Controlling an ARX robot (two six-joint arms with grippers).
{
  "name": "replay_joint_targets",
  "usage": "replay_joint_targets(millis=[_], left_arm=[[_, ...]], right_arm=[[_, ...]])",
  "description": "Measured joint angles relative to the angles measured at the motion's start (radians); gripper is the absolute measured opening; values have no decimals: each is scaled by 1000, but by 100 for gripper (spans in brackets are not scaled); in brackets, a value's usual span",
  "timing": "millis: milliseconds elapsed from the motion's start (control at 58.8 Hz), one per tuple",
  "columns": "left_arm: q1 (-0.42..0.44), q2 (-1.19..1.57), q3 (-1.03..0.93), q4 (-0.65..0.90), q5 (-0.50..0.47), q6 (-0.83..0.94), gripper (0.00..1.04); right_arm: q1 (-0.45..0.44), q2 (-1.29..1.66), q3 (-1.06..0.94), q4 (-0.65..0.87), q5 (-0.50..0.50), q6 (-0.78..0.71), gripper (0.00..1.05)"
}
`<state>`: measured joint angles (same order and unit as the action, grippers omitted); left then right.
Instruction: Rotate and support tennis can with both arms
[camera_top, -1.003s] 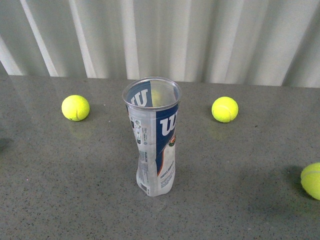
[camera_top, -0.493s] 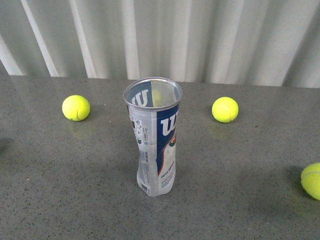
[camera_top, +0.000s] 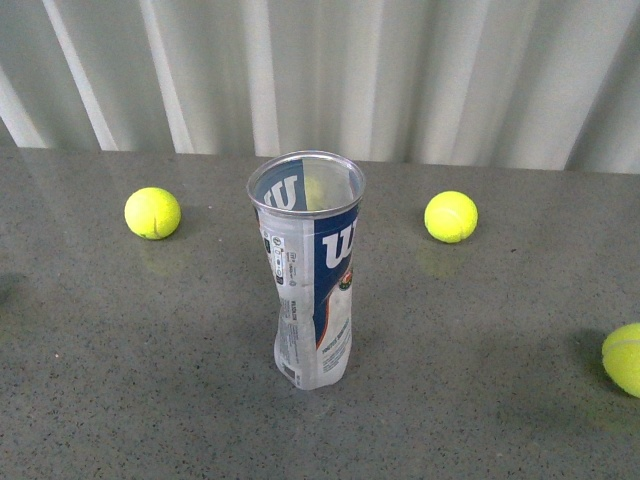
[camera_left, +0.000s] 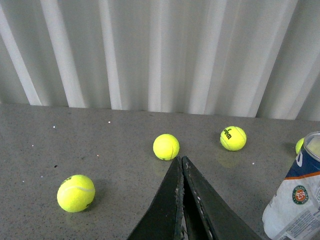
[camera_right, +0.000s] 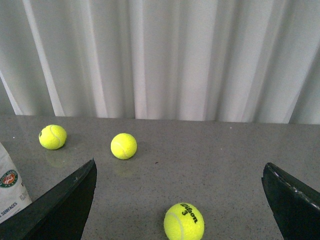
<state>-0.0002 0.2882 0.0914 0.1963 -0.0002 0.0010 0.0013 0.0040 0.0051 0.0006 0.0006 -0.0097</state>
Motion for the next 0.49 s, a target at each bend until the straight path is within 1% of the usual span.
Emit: replay_joint_targets(millis=[442, 493], left_arm=[[0, -106, -50, -53, 0, -3, 4], [0, -169, -53, -133, -1, -3, 4]], right_arm=[[0, 0, 0, 0, 0, 0, 98], [0, 0, 0, 0, 0, 0, 98]])
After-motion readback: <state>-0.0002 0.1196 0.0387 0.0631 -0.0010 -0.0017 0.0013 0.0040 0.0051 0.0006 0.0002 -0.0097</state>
